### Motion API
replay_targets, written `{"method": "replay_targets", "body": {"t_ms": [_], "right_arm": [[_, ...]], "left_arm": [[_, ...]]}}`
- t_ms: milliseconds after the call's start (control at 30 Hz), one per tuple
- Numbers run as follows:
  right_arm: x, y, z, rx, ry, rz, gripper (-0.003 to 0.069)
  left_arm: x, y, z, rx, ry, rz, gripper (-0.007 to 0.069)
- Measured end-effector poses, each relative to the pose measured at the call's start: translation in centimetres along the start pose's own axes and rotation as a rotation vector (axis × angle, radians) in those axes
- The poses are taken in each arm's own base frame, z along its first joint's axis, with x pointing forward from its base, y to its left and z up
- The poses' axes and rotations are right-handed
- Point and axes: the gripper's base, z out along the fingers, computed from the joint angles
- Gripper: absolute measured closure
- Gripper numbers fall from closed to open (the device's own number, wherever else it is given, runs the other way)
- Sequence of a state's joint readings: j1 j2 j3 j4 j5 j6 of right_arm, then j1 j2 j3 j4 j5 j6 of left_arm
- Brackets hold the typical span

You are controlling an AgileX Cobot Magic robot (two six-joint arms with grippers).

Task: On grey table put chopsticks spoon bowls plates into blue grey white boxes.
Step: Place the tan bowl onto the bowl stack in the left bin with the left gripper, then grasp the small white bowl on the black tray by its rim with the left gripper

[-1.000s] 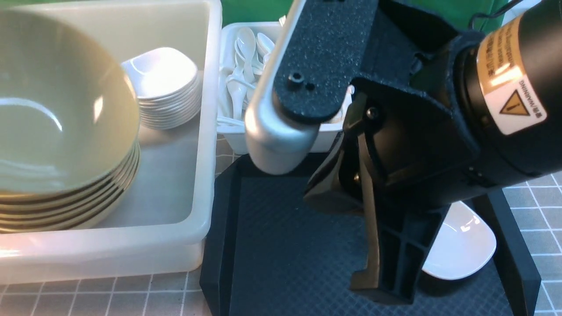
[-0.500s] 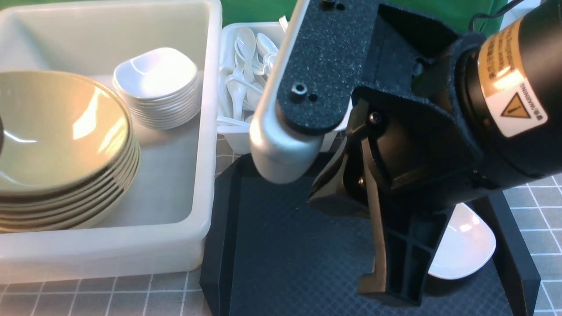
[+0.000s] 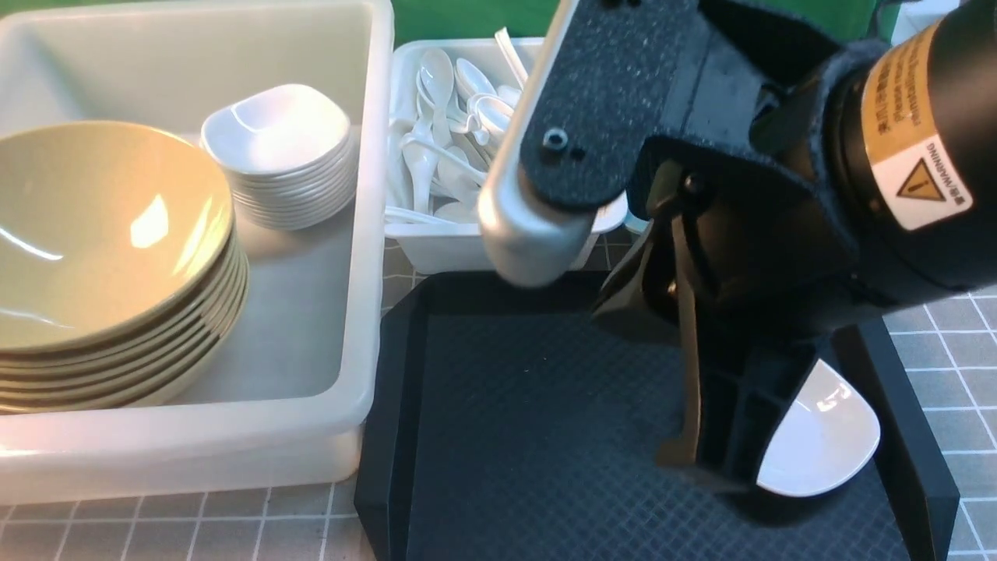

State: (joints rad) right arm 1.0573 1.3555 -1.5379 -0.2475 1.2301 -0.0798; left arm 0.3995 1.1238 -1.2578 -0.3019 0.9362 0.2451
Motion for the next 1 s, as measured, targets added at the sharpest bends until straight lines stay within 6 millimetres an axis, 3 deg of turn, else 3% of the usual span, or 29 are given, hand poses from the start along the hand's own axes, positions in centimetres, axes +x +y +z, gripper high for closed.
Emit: {"method": "replay_targets", "body": {"t_ms": [133, 167, 200, 333, 533, 667, 700, 767, 800, 867, 1000], "right_arm": [[0.6, -0.5, 0.0, 0.028, 0.026, 0.050, 0.0561], [0.7, -0.5, 0.1, 0.030, 0.028, 0.055, 0.0561], [1.7, -1.0, 0.3, 0.044, 0.053, 0.108, 0.0561], [5.5, -2.8, 0.0, 0.105, 0.107, 0.260, 0.0561], [13.0, -3.5, -3.0, 0.203, 0.106, 0.482, 0.0561], [16.4, -2.6, -5.1, 0.235, 0.050, 0.564, 0.0561], [16.7, -2.5, -5.2, 0.235, 0.048, 0.569, 0.0561], [18.5, -1.6, -6.0, 0.233, 0.006, 0.607, 0.0561], [18.6, -1.6, -6.1, 0.234, 0.001, 0.608, 0.0561], [19.6, -1.1, -6.3, 0.231, -0.014, 0.624, 0.0561], [20.4, -0.7, -6.1, 0.227, -0.010, 0.626, 0.0561]], "left_arm": [[0.4, -5.5, -1.6, 0.201, 0.035, 0.147, 0.0068], [0.5, -6.1, -1.6, 0.225, 0.046, 0.164, 0.0070], [1.2, -8.4, -1.6, 0.315, 0.090, 0.219, 0.0083], [2.8, -13.6, -0.3, 0.464, 0.196, 0.325, 0.0095], [7.4, -23.3, 3.1, 0.628, 0.324, 0.527, 0.0097], [11.6, -29.5, 6.0, 0.698, 0.378, 0.626, 0.0097], [12.0, -30.0, 6.3, 0.703, 0.383, 0.634, 0.0097], [14.5, -33.9, 8.5, 0.722, 0.428, 0.686, 0.0097], [14.4, -34.0, 8.3, 0.727, 0.421, 0.686, 0.0097], [15.9, -36.5, 10.3, 0.726, 0.453, 0.711, 0.0097], [17.5, -39.4, 13.9, 0.713, 0.489, 0.719, 0.0097]]}}
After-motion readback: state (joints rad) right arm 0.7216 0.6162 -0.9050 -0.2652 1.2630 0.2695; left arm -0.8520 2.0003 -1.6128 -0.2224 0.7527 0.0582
